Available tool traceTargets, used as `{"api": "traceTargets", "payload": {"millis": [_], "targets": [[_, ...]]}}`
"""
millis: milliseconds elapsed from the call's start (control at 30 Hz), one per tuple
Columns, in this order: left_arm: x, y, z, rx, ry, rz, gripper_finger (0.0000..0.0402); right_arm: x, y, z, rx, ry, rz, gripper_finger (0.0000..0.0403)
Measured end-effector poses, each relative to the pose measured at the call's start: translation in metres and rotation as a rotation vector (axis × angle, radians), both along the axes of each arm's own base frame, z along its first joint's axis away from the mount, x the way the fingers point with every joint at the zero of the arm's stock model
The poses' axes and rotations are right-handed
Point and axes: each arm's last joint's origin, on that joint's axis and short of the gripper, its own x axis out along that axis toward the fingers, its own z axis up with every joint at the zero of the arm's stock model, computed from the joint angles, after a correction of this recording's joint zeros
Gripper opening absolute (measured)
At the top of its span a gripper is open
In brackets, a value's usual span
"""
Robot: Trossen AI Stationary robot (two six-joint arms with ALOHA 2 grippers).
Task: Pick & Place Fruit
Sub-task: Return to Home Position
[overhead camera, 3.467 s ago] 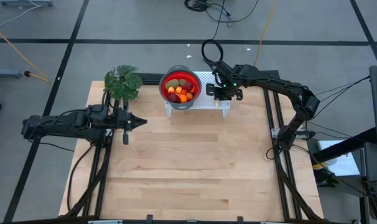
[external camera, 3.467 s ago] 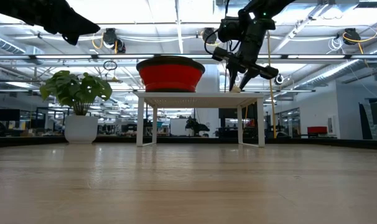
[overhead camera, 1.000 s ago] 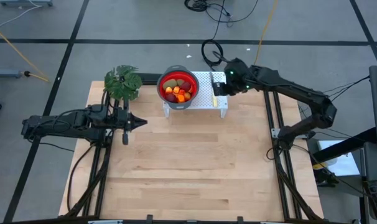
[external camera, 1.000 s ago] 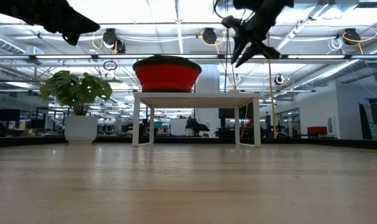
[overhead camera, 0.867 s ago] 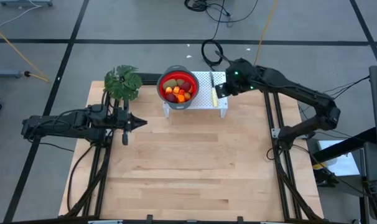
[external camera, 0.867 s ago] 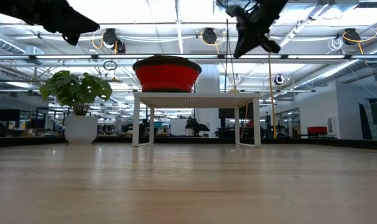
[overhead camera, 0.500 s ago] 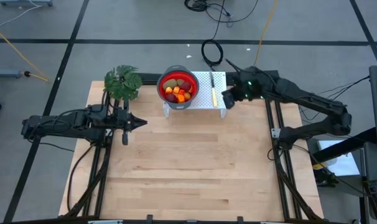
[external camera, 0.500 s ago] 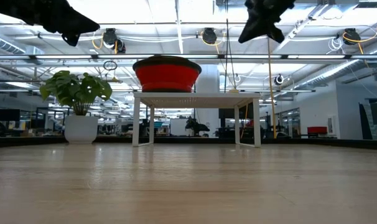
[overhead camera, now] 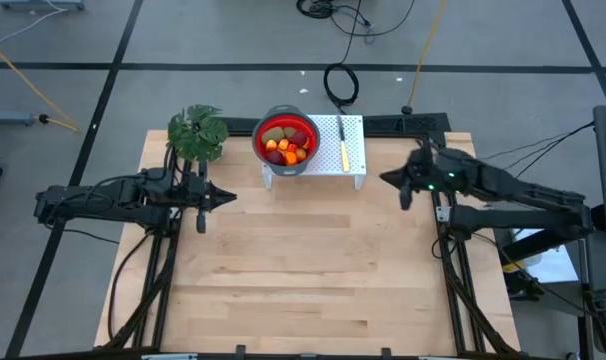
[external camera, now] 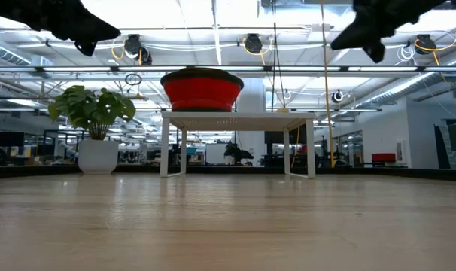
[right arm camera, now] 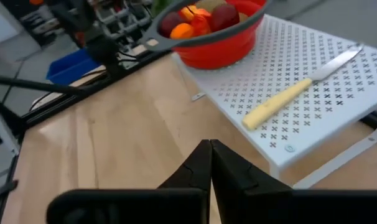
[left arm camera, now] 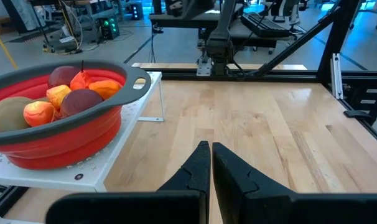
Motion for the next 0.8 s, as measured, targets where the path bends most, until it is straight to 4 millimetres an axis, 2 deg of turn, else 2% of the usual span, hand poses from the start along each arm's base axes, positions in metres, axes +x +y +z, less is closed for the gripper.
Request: {"api": "traceTargets", "payload": {"millis": [233, 433, 600, 800], "targets": [[0.0, 0.0, 0.0, 0.0, 0.004, 0.0, 0.0019, -0.044, 0.014, -0.006, -0.077, -0.002, 0.057, 0.0001], [0.0, 0.0, 0.0, 0.016, 0.005, -0.003, 0.0019, -0.071, 0.021, -0.007, -0.195, -0.089, 0.084, 0.0001], [0.0, 0.0, 0.0, 0.028, 0.006, -0.005, 0.0019, -0.083, 0.024, -0.02, -0.237, -0.148, 0.086, 0.0001], [0.0, 0.0, 0.0, 0.111, 0.008, -0.021, 0.0019, -0.081, 0.023, -0.052, -0.17, -0.189, 0.062, 0.0001]]}}
